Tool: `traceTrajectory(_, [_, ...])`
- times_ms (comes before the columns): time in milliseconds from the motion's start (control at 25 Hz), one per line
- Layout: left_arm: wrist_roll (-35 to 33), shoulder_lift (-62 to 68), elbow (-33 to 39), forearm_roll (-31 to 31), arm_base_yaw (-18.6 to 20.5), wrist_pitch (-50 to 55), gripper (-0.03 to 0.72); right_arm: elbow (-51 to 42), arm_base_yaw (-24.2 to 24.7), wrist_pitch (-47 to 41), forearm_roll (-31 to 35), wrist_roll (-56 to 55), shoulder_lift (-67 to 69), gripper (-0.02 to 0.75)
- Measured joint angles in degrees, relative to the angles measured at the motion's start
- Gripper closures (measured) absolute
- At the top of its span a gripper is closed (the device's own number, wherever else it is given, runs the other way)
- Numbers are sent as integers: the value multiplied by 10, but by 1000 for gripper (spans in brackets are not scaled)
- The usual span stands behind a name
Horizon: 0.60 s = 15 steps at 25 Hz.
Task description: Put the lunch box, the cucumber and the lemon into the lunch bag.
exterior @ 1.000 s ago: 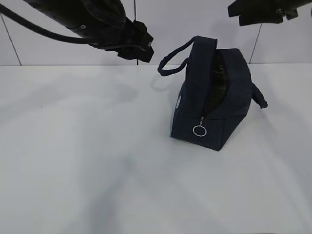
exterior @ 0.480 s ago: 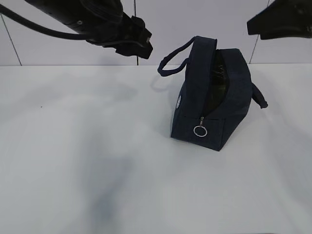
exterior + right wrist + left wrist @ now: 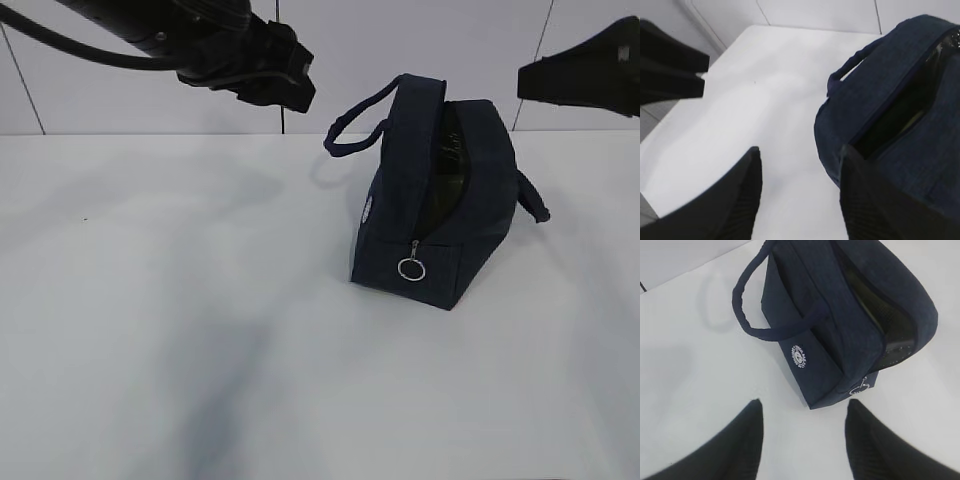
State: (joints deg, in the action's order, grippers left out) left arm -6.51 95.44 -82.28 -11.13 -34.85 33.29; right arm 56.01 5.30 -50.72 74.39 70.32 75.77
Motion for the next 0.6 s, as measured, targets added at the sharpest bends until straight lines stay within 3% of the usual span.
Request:
traceTrajectory(160, [0, 0, 0, -5, 0, 0, 314, 0, 0, -21, 68, 5, 9, 361])
traceTrajectory(320, [0, 0, 0, -2, 0, 0, 316, -16, 0, -47, 61, 15, 12, 361])
traceTrajectory(440, [1, 0, 0, 0, 0, 0, 316, -68, 0, -47, 66, 50, 13, 361])
traceTrajectory(600, [1, 0, 0, 3, 0, 0, 316, -158, 0, -32, 151, 125, 16, 365])
